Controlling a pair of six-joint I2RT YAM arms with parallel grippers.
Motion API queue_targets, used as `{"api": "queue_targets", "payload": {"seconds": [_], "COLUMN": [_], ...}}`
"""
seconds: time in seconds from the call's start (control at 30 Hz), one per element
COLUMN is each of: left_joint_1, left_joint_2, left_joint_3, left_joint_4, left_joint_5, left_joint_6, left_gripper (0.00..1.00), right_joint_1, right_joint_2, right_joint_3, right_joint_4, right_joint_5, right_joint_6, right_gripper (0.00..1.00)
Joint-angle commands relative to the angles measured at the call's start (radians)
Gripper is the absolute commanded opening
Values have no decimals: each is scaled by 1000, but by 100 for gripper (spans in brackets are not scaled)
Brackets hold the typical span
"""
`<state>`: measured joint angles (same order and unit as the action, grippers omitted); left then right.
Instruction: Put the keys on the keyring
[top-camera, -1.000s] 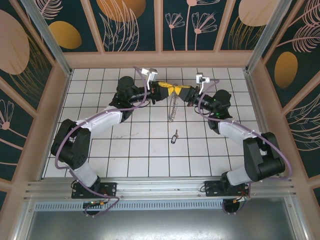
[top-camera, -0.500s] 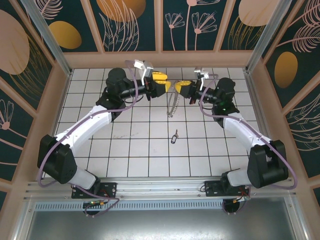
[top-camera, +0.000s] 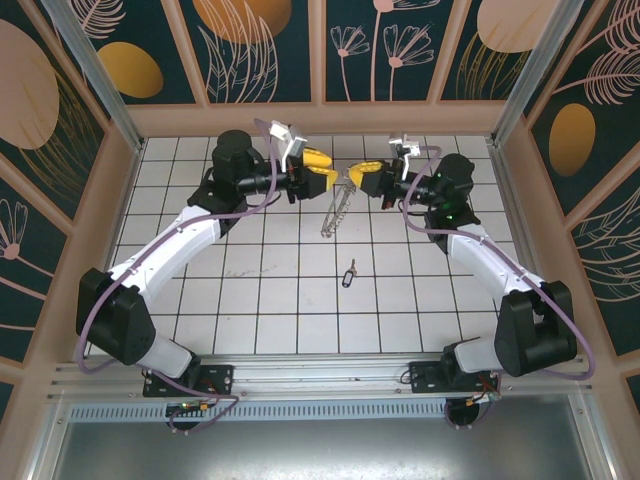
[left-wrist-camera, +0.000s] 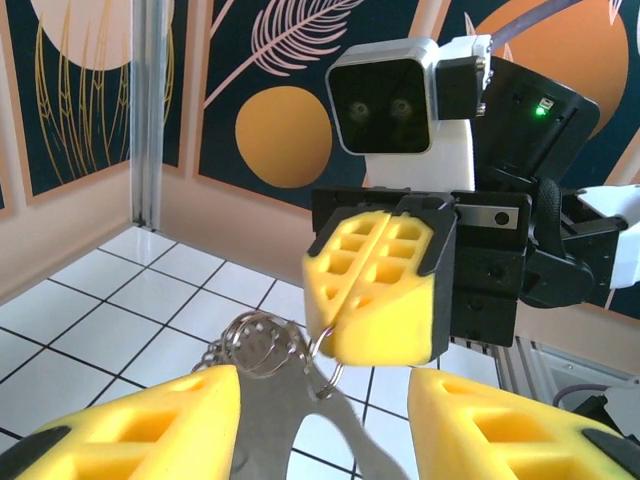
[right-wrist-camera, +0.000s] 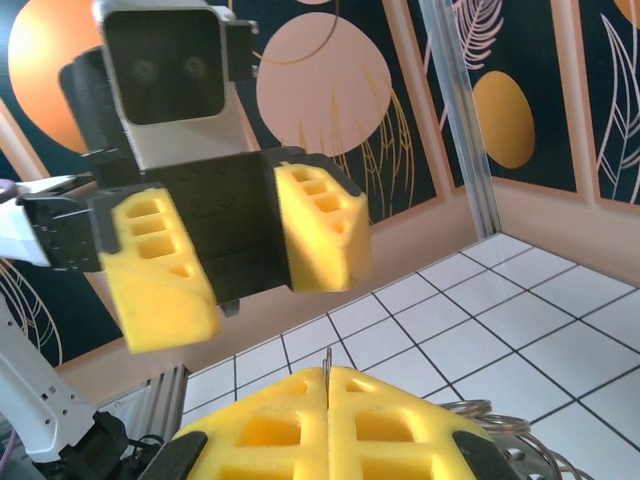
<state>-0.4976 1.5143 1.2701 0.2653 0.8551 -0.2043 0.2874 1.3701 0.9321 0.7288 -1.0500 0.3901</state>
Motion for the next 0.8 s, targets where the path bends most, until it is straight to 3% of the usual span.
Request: {"api": "queue_targets", "payload": {"seconds": [0.0, 0.27, 0.77], "left_joint_1": [20, 23, 22], "left_joint_2": [10, 37, 37], "left_joint_3": [23, 31, 25], "left_joint_4": [46, 126, 237], "left_joint_5": [93, 208, 280], "left_joint_6": [-40, -107, -180], "left_gripper": [48, 49, 50], "right_joint_1": [-7, -6, 31], "right_joint_2": [-24, 11, 65], "right_joint_3": [21, 31, 57], "right_joint_4": [153, 327, 384], "right_joint_5": [-45, -56, -35], "right_joint_6": [79, 233, 285], "right_gripper": [0, 0, 0]}}
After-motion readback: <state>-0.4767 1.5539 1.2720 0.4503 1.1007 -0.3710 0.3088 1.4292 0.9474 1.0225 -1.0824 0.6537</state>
